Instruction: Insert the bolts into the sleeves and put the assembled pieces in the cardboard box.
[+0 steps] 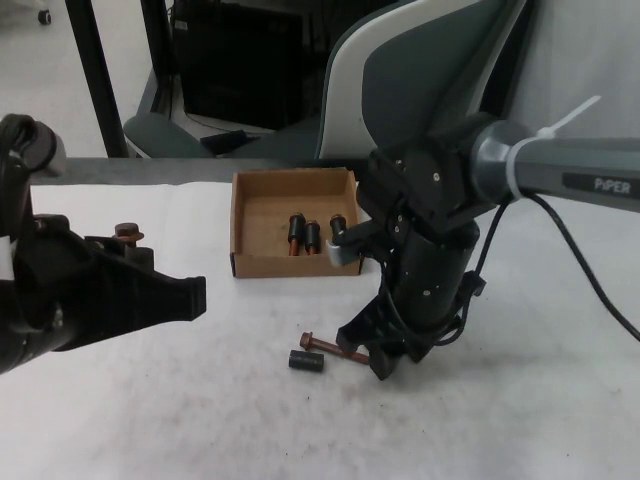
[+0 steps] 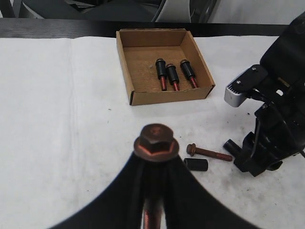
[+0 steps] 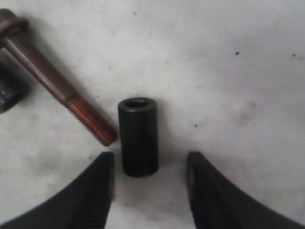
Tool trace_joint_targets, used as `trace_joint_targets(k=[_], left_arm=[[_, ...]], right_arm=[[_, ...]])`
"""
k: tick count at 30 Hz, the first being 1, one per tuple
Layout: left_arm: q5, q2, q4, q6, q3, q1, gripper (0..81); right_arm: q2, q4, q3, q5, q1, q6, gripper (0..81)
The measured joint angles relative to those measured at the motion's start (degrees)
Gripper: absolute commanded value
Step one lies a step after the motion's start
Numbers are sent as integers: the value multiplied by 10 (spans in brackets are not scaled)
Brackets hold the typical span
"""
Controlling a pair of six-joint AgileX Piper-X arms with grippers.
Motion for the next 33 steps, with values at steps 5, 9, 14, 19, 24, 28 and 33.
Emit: trace_joint_targets(k=[5,9,14,19,24,28,33], left_arm=[[0,0,0,0,0,0,8],[0,0,0,0,0,0,8],[0,0,0,0,0,0,8],[6,0,-2,9,0,0,8],[54,-7,-31,31,0,0,8],[105,-13,-65,57,0,0,8],[135,-14,-83,74,0,0,8]], right_arm=[[1,-7,-1,0,1,0,353],[1,-18,0,0,1,0,133],[1,-34,0,0,1,8,3],[1,-44,0,-24,2,14,3],[-6,-45,0,-50,3,14,3],[-40,-48,9,-52,3,14,3],[-121,-65,50,-53,1,14,3]])
